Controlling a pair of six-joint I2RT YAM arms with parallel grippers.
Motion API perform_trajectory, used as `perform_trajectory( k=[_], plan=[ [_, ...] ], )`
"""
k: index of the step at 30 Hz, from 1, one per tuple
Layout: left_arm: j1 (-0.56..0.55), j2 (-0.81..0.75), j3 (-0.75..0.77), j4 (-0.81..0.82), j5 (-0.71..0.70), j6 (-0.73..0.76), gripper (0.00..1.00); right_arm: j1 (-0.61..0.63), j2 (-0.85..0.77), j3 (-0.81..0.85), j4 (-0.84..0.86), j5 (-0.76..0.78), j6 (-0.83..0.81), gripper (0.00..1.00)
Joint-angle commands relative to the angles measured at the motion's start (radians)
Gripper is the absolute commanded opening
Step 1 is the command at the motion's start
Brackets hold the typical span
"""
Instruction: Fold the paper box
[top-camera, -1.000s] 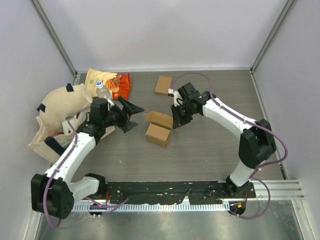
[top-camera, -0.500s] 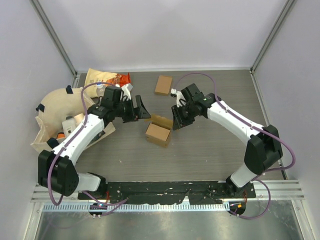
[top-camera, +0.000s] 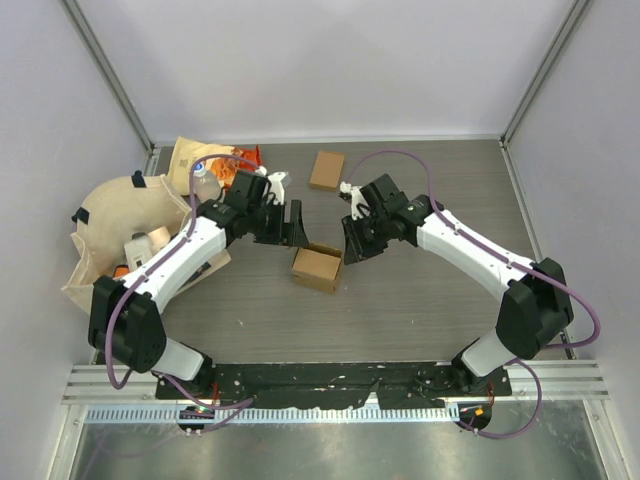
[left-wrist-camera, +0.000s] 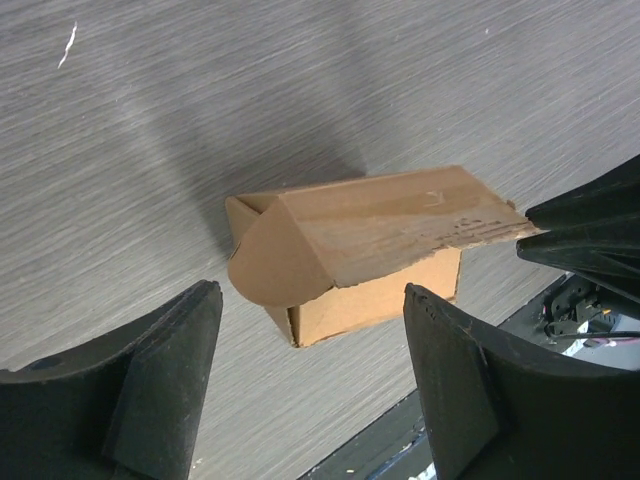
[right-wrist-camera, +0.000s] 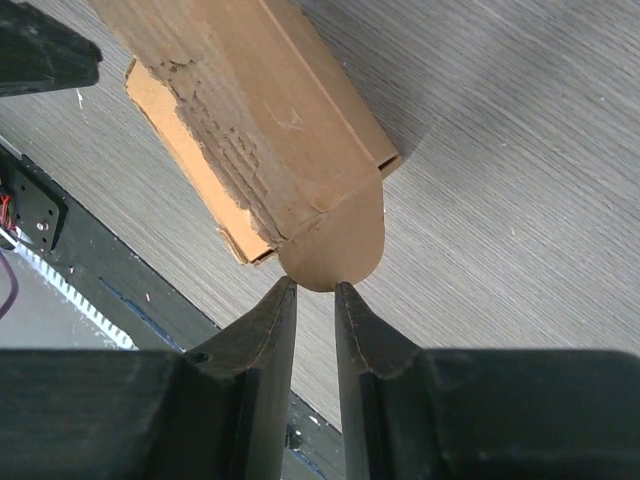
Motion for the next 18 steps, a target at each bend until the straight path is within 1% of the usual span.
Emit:
perform_trajectory(
  k=[1,2,4,5,7,10,11,12,14,15,17,18],
  plan=[
    [0.002,0.009,0.054,-0.031,-0.017,0.069,0.75,0.018,-0.021,-0.012,0.064,0.048,0.015,0.27],
    [0.004,0.015,0.057,-0.034,-0.012,0.07,0.75,0.021,-0.021,-0.013,0.078,0.058,0.021,0.27],
    [0.004,0.015,0.065,-0.052,-0.003,0.072,0.79,0.035,-0.03,-0.007,0.087,0.094,0.015,0.28],
    [0.004,0.005,0.064,-0.052,-0.001,0.07,0.8,0.037,-0.036,-0.007,0.09,0.097,0.012,0.31],
    [0.004,-0.014,0.07,-0.063,0.0,0.064,0.81,0.037,-0.056,-0.01,0.095,0.101,0.009,0.33],
    [0.004,-0.104,0.038,-0.049,-0.014,0.035,0.81,0.038,-0.061,0.0,0.075,0.12,-0.013,0.39],
    [0.004,-0.155,0.027,-0.037,-0.014,0.015,0.83,0.038,-0.059,0.002,0.075,0.109,-0.016,0.43],
    [0.004,-0.169,0.019,-0.037,-0.002,0.006,0.84,0.037,-0.055,0.003,0.076,0.094,-0.024,0.45],
    [0.004,-0.183,0.004,-0.061,0.025,-0.002,0.92,0.038,-0.045,0.0,0.09,0.069,-0.028,0.48],
    [0.002,-0.18,0.002,-0.075,0.026,0.001,0.93,0.04,-0.044,-0.006,0.096,0.071,-0.028,0.49],
    [0.002,-0.177,-0.012,-0.088,0.014,0.012,0.94,0.046,-0.045,-0.007,0.116,0.098,-0.031,0.5],
    [0.002,-0.172,-0.018,-0.089,0.005,0.029,0.92,0.049,-0.045,-0.003,0.118,0.107,-0.033,0.5]
  ],
)
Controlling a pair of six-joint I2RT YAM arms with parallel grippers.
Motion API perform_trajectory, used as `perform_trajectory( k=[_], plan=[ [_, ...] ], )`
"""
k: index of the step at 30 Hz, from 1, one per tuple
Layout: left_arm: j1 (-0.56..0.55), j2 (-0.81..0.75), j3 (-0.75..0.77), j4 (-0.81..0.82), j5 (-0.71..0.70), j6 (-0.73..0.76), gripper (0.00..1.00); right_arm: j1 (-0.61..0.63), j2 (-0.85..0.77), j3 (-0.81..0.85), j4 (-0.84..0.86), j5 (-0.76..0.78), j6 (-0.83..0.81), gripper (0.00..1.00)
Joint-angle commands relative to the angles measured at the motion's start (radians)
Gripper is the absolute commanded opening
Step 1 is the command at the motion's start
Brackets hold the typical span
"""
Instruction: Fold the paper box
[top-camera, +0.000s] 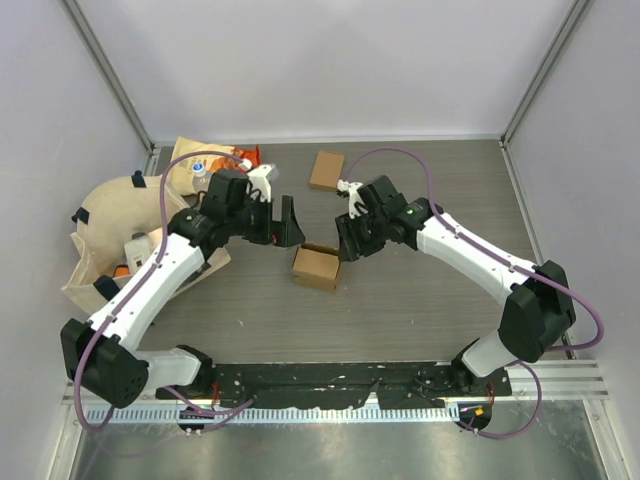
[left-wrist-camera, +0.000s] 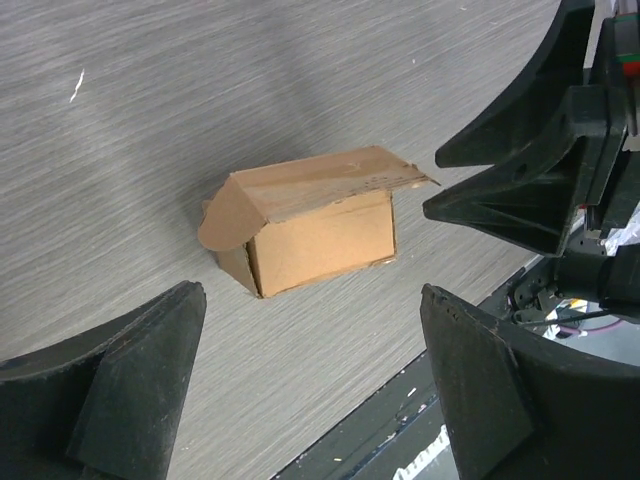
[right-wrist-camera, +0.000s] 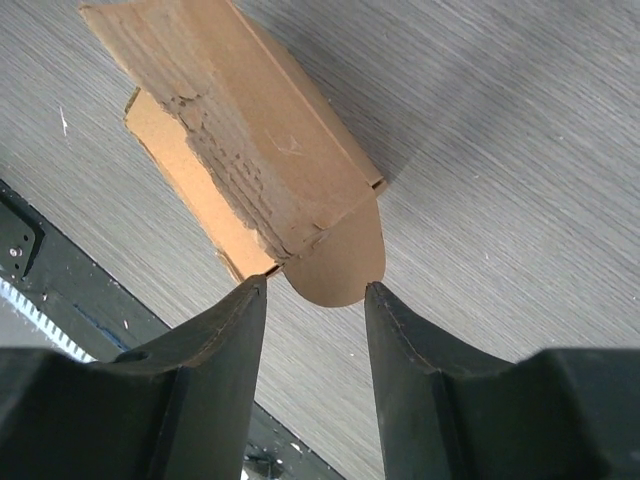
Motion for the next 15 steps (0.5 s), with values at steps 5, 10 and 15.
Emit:
perform_trajectory(
  k=[5,10,15],
  plan=[
    [0.0,0.043,-0.015,-0.043,-0.027,0.081,0.73,0.026,-0.04,0.001,0.098,0.106,-0.012,0.44],
    [-0.001,0.118,0.011,-0.035,-0.029,0.107,0.82,0.028,-0.029,0.011,0.107,0.164,0.01,0.3],
    [-0.016,0.172,0.037,-0.047,-0.084,0.135,0.84,0.028,-0.018,0.025,0.103,0.167,0.016,0.16]
  ],
)
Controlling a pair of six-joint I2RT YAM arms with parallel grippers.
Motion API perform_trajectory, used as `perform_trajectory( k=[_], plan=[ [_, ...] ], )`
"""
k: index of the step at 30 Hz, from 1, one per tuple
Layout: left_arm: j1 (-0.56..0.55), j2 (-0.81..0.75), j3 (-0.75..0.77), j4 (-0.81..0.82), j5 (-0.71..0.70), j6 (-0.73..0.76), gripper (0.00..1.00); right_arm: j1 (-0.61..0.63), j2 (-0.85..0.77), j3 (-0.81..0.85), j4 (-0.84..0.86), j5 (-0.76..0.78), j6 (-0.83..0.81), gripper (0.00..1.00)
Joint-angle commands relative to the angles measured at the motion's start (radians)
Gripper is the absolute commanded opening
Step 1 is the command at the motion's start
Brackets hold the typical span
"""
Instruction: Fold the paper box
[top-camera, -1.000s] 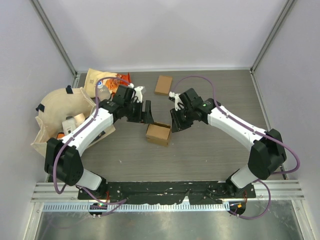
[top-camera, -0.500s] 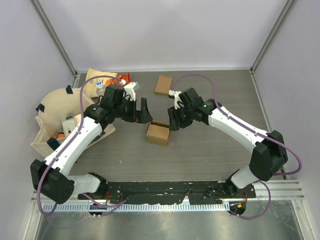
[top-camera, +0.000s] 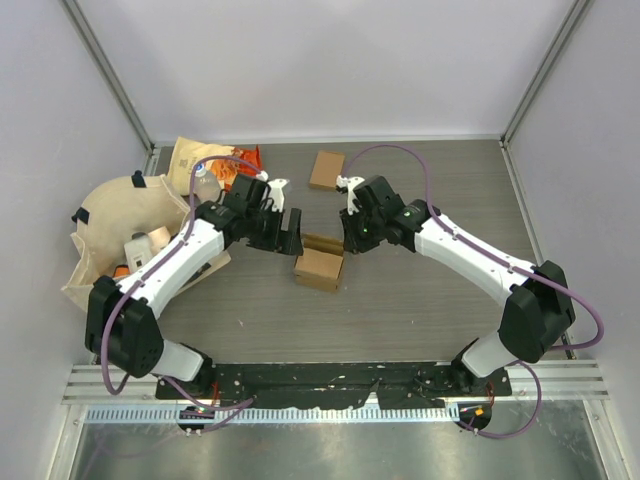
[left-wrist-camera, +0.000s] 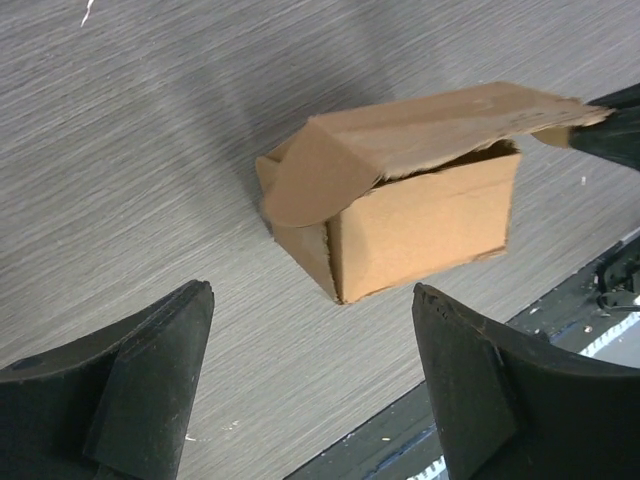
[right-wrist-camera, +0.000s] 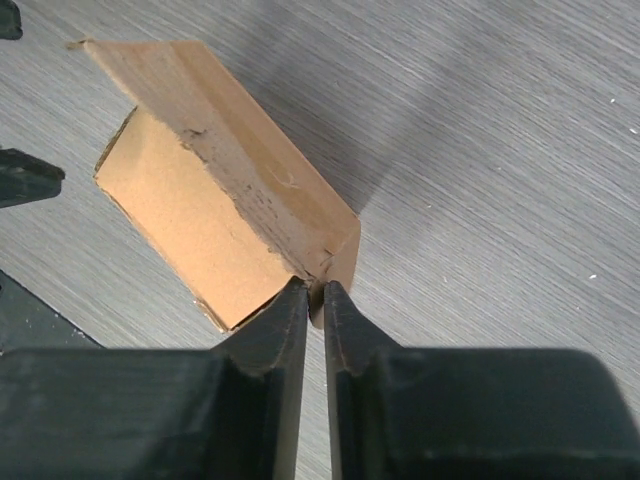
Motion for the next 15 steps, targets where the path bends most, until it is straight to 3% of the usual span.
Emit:
perform_trajectory(
  k=[1,6,12,14,15],
  plan=[
    [-0.009,0.034,0.055,-0.011,-0.056,0.049,0.78,0.004,-0.017,0.027,0.036,0.028,0.008,0.12],
    [-0.009,0.071,0.085,0.023,-0.033,0.042,0.71,0.004,-0.015,0.035,0.028,0.019,-0.009,0.07],
    [-0.011,0.108,0.127,0.032,-0.016,0.052,0.79,0.004,-0.003,0.047,0.012,0.019,-0.029,0.07],
    [-0.009,0.126,0.155,0.011,-0.01,0.056,0.75,0.004,-0.001,0.049,0.012,0.01,-0.029,0.07],
    [-0.009,0.146,0.163,0.003,-0.001,0.064,0.69,0.006,-0.001,0.055,0.01,0.005,-0.029,0.07]
  ],
)
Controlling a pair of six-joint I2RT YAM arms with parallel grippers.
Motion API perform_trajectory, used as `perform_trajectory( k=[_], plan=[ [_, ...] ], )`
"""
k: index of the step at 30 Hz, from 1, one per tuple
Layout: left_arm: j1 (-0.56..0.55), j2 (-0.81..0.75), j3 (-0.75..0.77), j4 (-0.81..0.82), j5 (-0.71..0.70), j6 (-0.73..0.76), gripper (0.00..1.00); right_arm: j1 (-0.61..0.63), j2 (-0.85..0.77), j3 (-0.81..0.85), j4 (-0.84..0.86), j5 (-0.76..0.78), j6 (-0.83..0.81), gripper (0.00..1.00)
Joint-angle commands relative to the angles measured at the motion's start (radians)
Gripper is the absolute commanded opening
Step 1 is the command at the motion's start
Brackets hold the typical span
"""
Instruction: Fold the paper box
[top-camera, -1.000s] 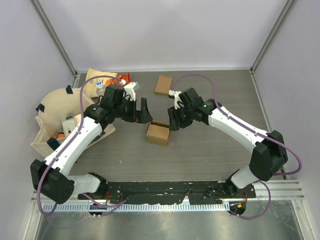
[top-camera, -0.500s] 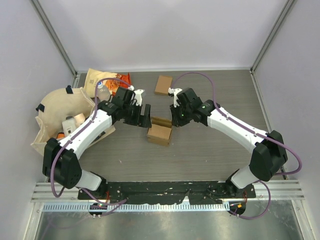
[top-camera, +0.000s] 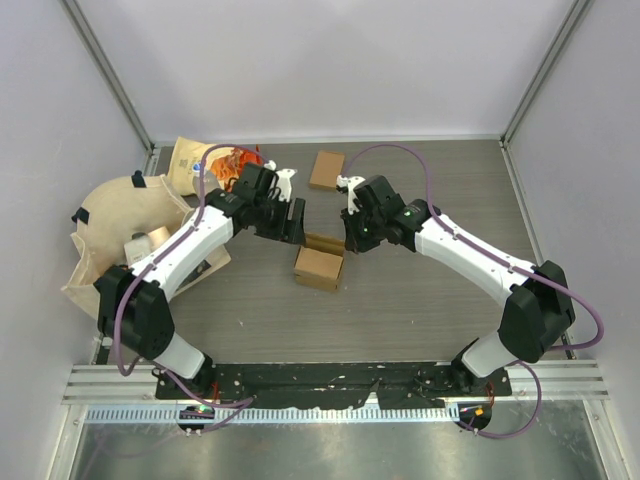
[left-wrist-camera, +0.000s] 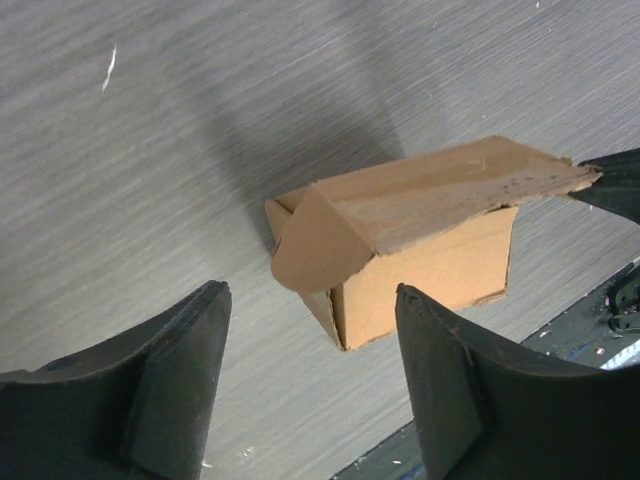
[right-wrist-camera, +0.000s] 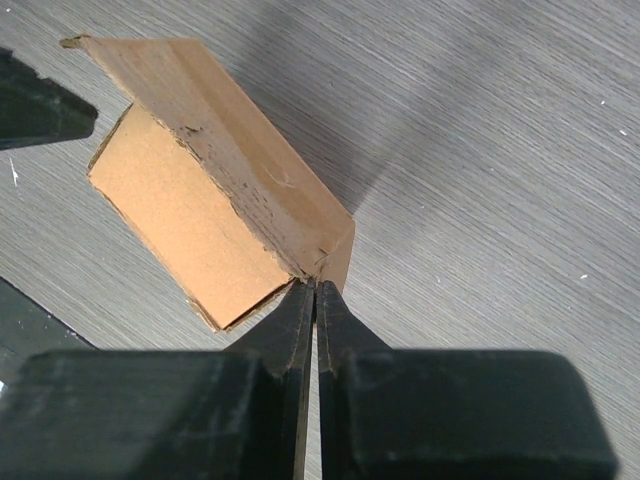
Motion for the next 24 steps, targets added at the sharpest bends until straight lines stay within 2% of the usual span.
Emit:
perform_trajectory(
  k=[1,11,12,14,15,18,21,23,24],
  plan=[
    [-0.002,0.047,0.073,0.002,0.032,0.035,0.66,0.004,-0.001,0.057,0.01,-0.01,-0.018,0.07],
    [-0.003,0.082,0.092,-0.006,0.063,0.041,0.32,0.004,0.009,0.066,0.007,-0.041,-0.029,0.11],
    [-0.002,0.079,0.092,-0.009,0.057,0.039,0.23,0.004,0.008,0.068,0.002,-0.019,-0.029,0.19],
    [-0.002,0.075,0.09,-0.015,0.051,0.038,0.14,0.004,-0.015,0.059,0.008,0.01,-0.027,0.38],
    [-0.002,0.075,0.09,-0.018,0.054,0.035,0.12,0.004,-0.033,0.034,0.031,0.013,-0.041,0.54],
    [-0.002,0.072,0.093,-0.038,0.057,0.024,0.1,0.004,-0.119,-0.041,0.12,-0.028,-0.099,0.78],
    [-0.002,0.062,0.084,-0.037,0.072,0.021,0.1,0.004,-0.191,-0.13,0.265,-0.096,-0.184,0.89],
    [-0.002,0.062,0.085,-0.032,0.075,0.021,0.09,0.003,-0.173,-0.124,0.298,-0.099,-0.219,0.89],
    [-0.002,0.065,0.092,-0.046,0.074,0.022,0.09,0.001,-0.155,-0.1,0.271,-0.087,-0.204,0.86]
  ],
)
